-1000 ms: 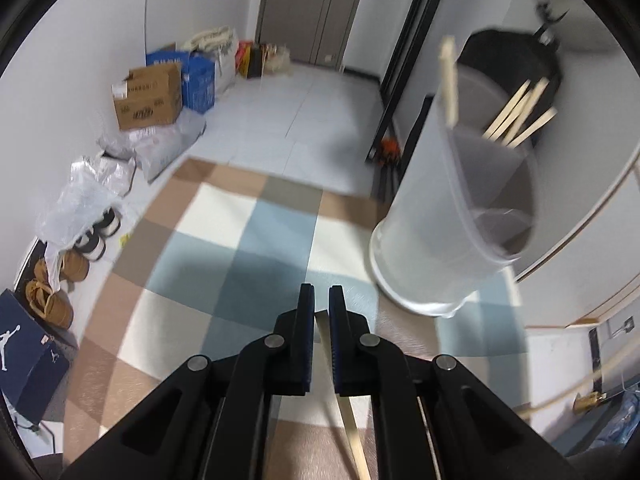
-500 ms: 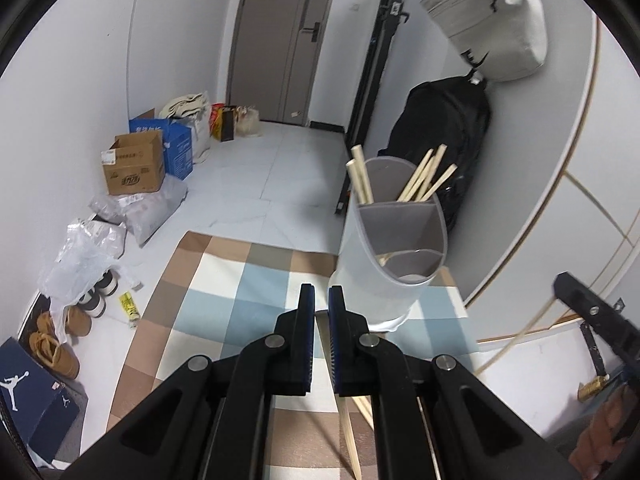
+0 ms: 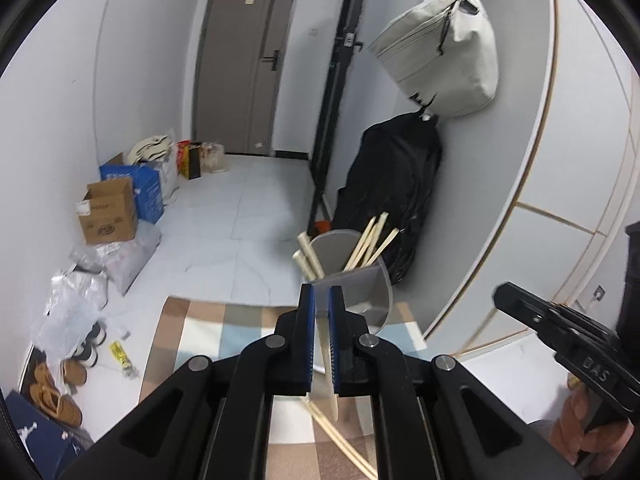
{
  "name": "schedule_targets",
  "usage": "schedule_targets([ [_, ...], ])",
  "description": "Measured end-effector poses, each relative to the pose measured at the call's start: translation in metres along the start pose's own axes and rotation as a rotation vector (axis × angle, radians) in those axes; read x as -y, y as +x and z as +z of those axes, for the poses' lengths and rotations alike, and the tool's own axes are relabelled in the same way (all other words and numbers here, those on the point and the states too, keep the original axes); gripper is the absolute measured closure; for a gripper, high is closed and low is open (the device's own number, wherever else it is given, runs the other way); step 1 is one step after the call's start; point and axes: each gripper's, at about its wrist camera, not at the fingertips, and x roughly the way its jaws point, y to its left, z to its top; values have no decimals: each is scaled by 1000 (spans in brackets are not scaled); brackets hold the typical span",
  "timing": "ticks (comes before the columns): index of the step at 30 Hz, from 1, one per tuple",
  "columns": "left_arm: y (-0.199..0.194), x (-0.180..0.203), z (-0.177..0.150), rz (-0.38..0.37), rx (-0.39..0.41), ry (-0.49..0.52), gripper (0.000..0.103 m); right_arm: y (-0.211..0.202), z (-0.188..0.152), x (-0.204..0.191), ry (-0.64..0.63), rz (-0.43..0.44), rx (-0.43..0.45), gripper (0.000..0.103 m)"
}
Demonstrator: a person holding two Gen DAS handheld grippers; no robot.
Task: Organize utensils
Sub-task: 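Lift both held chopsticks and carry them over the white holder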
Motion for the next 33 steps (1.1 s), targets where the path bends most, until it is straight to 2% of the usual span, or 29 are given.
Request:
schedule_targets([
  [10, -8, 8, 49, -39, 17, 14, 101, 10, 63, -5, -29, 22, 45, 99],
  [16, -5, 7, 91, -108, 39, 2, 101, 24, 108, -4, -58, 17, 64, 99],
  [24, 16, 13, 129, -83, 68, 63, 101, 51, 148, 2, -87, 1, 79, 99],
  [29, 37, 15, 139, -58, 51, 116, 101, 72, 159, 8, -106, -2, 71, 99],
  [33, 55, 8, 136, -51, 26, 116, 101, 87, 157, 13, -106, 0, 49, 99],
])
